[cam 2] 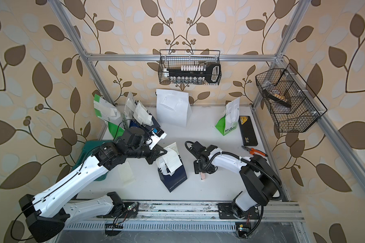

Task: Staple the receipts to the bags
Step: Pick up the stapler from the center of the board.

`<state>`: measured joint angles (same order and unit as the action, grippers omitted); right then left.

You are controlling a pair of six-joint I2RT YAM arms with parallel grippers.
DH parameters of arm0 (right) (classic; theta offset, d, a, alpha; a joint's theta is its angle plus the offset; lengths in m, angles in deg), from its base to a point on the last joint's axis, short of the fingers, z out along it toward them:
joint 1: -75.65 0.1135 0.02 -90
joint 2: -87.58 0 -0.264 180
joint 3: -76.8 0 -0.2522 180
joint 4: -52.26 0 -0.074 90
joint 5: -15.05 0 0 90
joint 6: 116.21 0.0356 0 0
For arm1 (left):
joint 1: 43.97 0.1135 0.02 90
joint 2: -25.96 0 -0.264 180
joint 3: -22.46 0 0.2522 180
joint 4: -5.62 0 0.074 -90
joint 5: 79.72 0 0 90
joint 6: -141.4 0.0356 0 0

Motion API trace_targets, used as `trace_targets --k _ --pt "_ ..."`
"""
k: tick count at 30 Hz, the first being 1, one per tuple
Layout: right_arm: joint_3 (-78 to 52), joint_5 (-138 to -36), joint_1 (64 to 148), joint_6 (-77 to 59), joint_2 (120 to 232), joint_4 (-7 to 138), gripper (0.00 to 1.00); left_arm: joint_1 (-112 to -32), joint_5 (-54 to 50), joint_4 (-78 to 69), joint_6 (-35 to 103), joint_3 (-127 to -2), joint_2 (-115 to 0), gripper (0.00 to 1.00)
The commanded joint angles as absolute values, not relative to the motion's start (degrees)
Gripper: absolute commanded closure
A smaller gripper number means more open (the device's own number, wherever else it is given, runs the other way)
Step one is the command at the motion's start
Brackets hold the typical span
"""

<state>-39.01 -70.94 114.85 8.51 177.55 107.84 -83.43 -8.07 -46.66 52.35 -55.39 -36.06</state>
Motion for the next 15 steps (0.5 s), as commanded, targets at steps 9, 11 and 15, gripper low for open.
trace_targets --k 9,11,15 --pt "-35.4 -72.6 115.5 6.7 180.0 114.5 0.46 -84.1 -4.8 -47.7 51.3 -57.8 -37.9 1.00" --pt "-35.2 -72.7 115.5 6.6 180.5 114.1 0.49 -84.1 -5.0 -47.8 51.4 -57.9 -37.9 1.00" --pt "-34.6 -73.2 115.5 6.6 182.3 113.3 0.57 -84.4 -4.7 -47.9 51.4 -57.8 -38.2 1.00"
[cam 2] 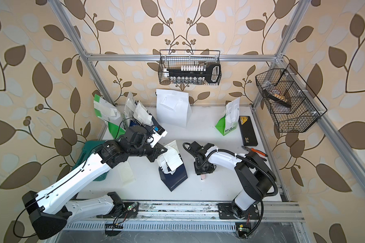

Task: Staple the receipts to the bags
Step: Pick up the stapler from the center of the board.

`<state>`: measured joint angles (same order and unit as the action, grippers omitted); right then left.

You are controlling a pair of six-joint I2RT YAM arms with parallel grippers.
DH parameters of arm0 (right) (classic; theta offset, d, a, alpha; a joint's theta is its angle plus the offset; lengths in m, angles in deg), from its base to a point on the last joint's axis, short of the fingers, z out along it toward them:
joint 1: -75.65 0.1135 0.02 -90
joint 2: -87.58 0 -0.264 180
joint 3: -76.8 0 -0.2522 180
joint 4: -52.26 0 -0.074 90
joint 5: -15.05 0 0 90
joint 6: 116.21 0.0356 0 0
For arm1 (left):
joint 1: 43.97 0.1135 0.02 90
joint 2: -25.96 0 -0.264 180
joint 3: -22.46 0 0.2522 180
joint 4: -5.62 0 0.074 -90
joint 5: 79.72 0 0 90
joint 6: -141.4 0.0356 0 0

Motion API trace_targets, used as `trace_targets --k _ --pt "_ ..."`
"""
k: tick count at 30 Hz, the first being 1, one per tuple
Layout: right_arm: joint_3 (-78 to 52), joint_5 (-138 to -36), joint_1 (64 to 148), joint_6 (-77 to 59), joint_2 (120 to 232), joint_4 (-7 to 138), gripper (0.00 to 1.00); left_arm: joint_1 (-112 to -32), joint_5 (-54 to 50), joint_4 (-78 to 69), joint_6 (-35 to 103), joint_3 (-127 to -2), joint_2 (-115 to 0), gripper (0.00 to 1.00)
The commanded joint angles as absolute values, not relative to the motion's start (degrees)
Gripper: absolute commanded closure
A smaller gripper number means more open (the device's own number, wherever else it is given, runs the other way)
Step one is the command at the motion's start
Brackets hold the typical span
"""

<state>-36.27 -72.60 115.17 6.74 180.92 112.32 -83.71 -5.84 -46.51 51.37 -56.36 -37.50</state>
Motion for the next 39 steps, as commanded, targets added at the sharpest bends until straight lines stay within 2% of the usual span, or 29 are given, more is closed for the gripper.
trace_targets --k 1,5,9,10,12,14,15,19,26,31,36,39 --pt "-34.6 -73.3 115.6 6.5 182.8 113.2 0.58 -84.5 -4.5 -48.1 51.7 -57.9 -38.4 1.00" --pt "-34.6 -72.6 115.7 6.5 182.4 112.3 0.60 -85.2 -3.8 -48.3 52.5 -57.8 -38.4 1.00" --pt "-34.5 -70.4 115.8 6.1 179.4 111.2 0.79 -86.1 -2.3 -48.1 53.2 -57.5 -38.1 1.00" --pt "-34.6 -70.1 115.7 5.8 178.8 110.8 0.80 -86.4 -2.2 -48.0 53.5 -57.5 -38.0 1.00" --pt "-34.1 -70.1 115.7 5.4 178.8 111.2 0.75 -86.7 -1.9 -47.9 53.7 -57.4 -38.1 1.00" --pt "-33.7 -70.0 115.7 5.3 179.5 111.8 0.57 -86.8 -2.0 -48.1 53.7 -57.6 -38.7 1.00" --pt "-33.6 -70.1 115.8 5.3 179.9 111.9 0.51 -86.9 -1.9 -48.2 53.7 -57.7 -38.9 1.00" --pt "-33.1 -70.4 115.7 5.0 181.5 112.7 0.49 -86.9 -2.1 -48.3 53.6 -57.7 -39.1 1.00" --pt "-31.7 -71.3 115.5 4.5 185.0 113.2 0.65 -86.9 -2.0 -48.4 53.8 -57.7 -39.1 1.00" --pt "-30.8 -67.5 115.2 4.5 179.6 111.0 1.00 -87.0 -1.4 -48.1 53.7 -57.5 -38.9 1.00" --pt "-25.5 -60.9 116.0 2.8 166.0 108.1 1.00 -86.9 -1.5 -48.0 53.6 -57.5 -38.9 1.00" --pt "-22.4 -52.6 122.7 1.4 157.8 101.0 1.00 -87.0 -1.5 -47.7 53.8 -57.5 -38.3 1.00"
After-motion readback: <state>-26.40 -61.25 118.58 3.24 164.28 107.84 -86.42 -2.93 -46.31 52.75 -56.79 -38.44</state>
